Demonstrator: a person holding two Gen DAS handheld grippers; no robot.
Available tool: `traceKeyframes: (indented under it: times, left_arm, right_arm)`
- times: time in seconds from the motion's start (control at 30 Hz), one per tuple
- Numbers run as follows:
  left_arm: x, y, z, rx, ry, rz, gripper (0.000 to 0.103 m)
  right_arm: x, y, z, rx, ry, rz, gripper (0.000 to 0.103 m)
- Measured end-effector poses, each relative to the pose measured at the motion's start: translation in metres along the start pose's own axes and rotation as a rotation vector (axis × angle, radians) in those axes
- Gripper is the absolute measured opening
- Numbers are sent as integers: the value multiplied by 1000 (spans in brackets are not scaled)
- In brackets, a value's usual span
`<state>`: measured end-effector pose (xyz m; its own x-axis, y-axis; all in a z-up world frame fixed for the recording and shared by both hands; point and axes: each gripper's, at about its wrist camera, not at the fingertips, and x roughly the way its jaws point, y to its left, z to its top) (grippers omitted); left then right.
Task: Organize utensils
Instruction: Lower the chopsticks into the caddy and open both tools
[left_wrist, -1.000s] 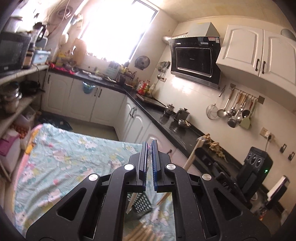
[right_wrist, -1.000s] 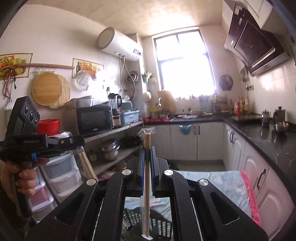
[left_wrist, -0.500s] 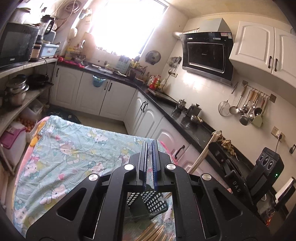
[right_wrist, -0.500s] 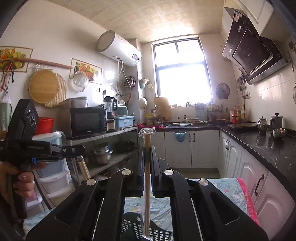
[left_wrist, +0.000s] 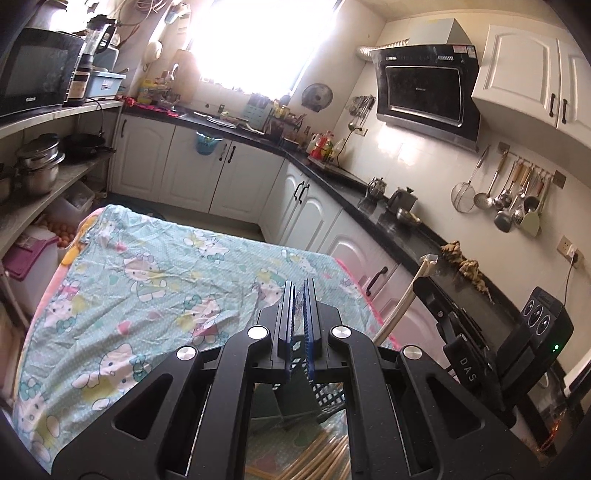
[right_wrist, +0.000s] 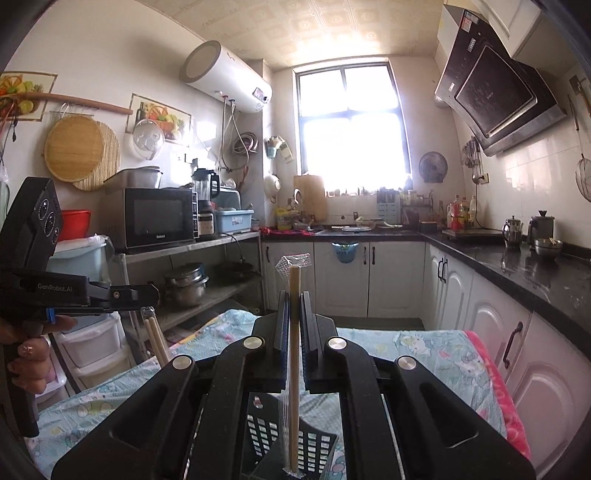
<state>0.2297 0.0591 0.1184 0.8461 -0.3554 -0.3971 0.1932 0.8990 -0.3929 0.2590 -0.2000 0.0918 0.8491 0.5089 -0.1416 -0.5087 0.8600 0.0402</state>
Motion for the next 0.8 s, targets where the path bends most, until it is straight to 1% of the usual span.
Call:
traceKeyframes:
  times: [0.27,0.3,0.37,0.4,0.47,0.53,0.6,0.67,0.7,0.77,0.8]
  left_arm:
    - [10,5,-15,1,19,12,2]
    - [10,5,-16,1,20,12,2]
    - [11,6,-18,3,26,17,3]
    - [12,7,-20,1,29,19,6]
    - [11,8,-21,-6,31,17,17]
    - [10,9,-22,-7,29,23,22]
    - [8,9,-23,-2,26,25,30]
    - [5,9,-24,5,19,34,41]
    - [4,8,-24,7,15,36,43]
    - [0,9,-24,9,6,42,53]
    - [-2,8,-25,10,2,44,56]
  right_arm:
    - [8,-2,-14,32,34,-16,7]
    - [8,-3,-15,36,36,-19,10]
    - [7,-5,-16,44,38,-21,22]
    - [6,-6,-16,47,37,-22,24]
    - [5,-7,-17,52,40,-26,32]
    - [3,-8,-18,57,41,-31,37]
    - [2,-8,-18,63,47,-31,40]
    - [0,-9,-18,70,53,-33,45]
    - [-2,-10,-18,74,56,-32,46]
    - [-5,-10,-19,80,66,-31,53]
    - [-7,-10,-19,82,70,-32,54]
